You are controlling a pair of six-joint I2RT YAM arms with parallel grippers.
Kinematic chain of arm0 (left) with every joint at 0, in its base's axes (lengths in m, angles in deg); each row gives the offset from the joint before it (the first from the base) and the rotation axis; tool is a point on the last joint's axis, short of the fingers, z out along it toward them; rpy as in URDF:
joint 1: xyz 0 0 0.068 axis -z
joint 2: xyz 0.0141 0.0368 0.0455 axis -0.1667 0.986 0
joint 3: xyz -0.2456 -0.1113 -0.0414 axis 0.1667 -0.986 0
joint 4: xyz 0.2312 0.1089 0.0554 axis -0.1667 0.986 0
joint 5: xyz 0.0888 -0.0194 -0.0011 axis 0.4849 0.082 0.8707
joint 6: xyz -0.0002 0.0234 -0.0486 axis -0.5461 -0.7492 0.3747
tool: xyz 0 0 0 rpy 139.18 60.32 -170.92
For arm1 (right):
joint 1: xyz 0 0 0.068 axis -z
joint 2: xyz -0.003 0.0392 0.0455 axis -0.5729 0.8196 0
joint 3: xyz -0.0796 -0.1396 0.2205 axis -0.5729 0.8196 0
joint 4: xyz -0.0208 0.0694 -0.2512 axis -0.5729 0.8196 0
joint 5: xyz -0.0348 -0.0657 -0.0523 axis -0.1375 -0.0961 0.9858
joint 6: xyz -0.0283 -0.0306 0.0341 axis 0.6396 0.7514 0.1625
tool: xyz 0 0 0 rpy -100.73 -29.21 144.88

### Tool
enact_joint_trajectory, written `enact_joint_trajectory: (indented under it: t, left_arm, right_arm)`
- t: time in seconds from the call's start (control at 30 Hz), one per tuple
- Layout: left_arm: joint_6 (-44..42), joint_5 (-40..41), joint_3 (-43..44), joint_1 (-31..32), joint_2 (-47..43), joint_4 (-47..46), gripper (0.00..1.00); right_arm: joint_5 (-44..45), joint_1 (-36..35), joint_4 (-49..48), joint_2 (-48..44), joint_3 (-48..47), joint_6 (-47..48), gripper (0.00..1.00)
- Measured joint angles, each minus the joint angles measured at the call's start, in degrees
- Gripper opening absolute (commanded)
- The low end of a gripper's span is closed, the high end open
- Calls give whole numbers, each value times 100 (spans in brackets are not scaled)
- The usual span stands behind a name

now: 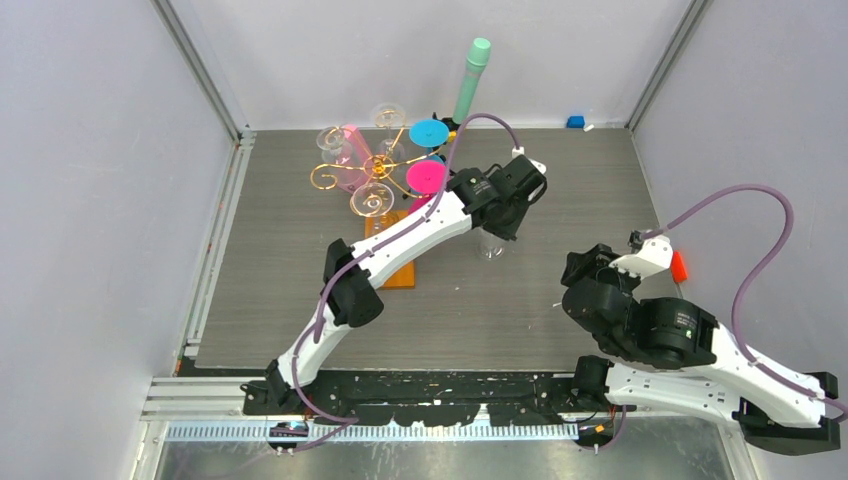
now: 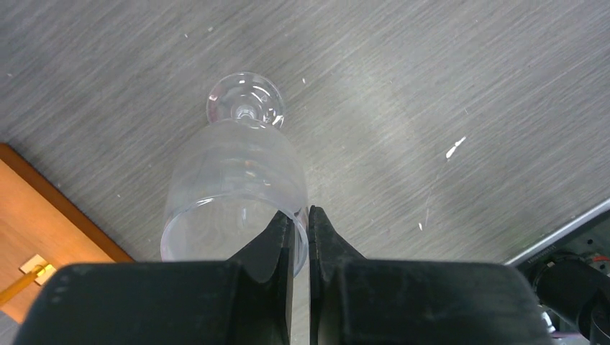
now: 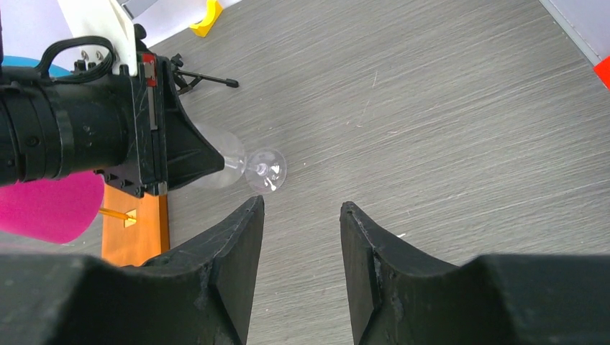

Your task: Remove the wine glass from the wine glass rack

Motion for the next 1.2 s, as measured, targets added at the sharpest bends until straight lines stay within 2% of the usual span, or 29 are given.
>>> enact_joint_trajectory:
  t: [0.13, 0.37, 0.5, 0.63, 0.83, 1.2]
  left_arm:
    - [-120, -87, 7, -166, 66, -164, 16]
    - [-271, -258, 96, -391, 107, -402, 21]
    - [-326, -315, 190, -435, 157, -470, 27]
    - [-358, -367, 214, -422, 181, -472, 38]
    - [-374, -411, 393, -411, 201, -490, 66]
    - [-417, -678, 400, -411, -409, -575, 73]
  right_arm:
    - [-35, 0, 4, 87, 0, -33, 49]
    - [-42, 0, 4, 175, 0, -44, 49]
    - [-44, 0, 4, 175, 0, -46, 49]
    - [-50, 0, 4, 175, 0, -46, 49]
    - [-76, 0, 2, 175, 0, -52, 55]
    - [-238, 0, -181, -13, 2, 72, 62]
